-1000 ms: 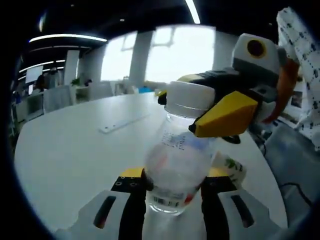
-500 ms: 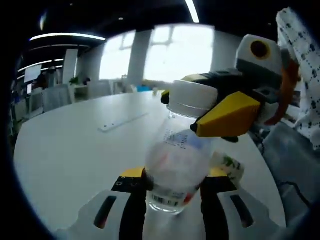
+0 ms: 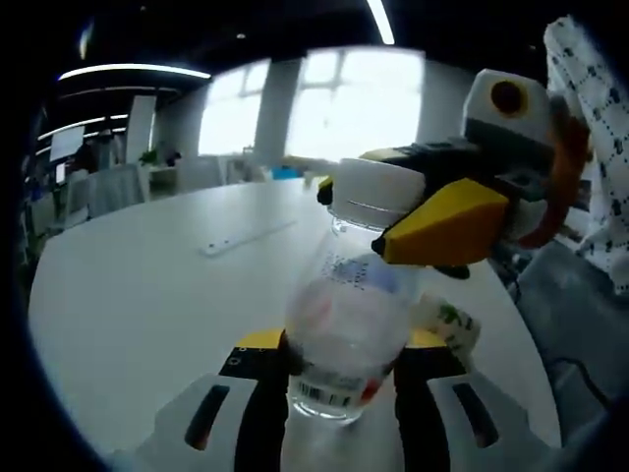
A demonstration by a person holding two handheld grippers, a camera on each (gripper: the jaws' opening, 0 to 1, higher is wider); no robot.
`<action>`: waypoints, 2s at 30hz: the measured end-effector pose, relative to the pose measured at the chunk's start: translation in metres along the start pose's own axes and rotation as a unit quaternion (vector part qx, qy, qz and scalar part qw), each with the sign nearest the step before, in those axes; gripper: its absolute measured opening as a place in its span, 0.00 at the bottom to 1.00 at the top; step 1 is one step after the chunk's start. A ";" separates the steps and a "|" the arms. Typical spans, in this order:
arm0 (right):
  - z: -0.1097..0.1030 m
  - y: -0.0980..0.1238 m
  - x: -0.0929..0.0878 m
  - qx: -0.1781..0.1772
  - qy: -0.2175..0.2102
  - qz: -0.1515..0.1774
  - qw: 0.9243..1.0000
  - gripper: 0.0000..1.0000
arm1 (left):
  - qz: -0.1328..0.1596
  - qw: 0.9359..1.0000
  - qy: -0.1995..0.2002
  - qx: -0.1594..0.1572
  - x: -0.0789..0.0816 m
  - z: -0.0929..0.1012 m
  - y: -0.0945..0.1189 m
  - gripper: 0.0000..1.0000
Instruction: Arrange the tabletop items into an orderly group along one side of the table until the central work area is clear of visible clutter.
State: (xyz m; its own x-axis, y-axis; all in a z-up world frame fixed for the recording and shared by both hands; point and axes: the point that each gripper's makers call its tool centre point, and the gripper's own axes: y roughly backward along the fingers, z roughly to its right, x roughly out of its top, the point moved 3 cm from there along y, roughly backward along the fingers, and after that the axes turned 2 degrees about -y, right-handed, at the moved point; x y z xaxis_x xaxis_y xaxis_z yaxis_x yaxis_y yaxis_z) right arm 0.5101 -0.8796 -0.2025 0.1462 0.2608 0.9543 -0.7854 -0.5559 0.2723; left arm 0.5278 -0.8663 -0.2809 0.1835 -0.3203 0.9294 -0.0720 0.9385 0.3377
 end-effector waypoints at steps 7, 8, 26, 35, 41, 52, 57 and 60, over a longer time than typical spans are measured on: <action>0.000 0.000 0.000 0.001 0.009 -0.003 1.000 0.20 | 0.003 1.000 0.005 0.002 0.000 0.001 0.000 0.39; 0.000 0.000 0.000 0.001 0.011 -0.004 1.000 0.20 | 0.003 1.000 0.007 0.002 0.000 0.001 0.000 0.39; -0.008 0.002 0.002 0.006 0.039 -0.014 0.999 0.20 | -0.002 1.000 0.019 0.010 -0.003 0.004 0.002 0.41; -0.007 -0.002 0.002 -0.015 0.028 -0.029 0.999 0.20 | -0.003 1.000 0.016 0.003 -0.004 0.001 0.002 0.40; -0.007 0.000 0.002 -0.023 0.026 -0.033 0.999 0.20 | -0.007 1.000 0.014 -0.005 -0.003 0.003 0.002 0.40; -0.007 -0.002 0.003 -0.019 0.026 -0.032 0.999 0.20 | -0.013 0.999 0.032 0.002 -0.005 0.001 0.003 0.46; -0.007 -0.003 0.003 -0.016 0.027 -0.033 0.999 0.20 | -0.007 0.999 0.038 0.005 -0.002 0.001 0.003 0.52; -0.006 -0.003 0.003 -0.016 0.026 -0.034 0.999 0.20 | -0.008 0.999 0.040 0.006 -0.002 0.003 0.003 0.56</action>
State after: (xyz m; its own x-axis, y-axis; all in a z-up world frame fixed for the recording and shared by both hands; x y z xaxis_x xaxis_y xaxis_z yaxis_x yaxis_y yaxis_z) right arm 0.5088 -0.8724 -0.2009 0.1684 0.3384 0.9258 -0.7941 -0.5099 0.3308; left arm 0.5243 -0.8632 -0.2814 0.2621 -0.3244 0.9089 -0.0791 0.9314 0.3552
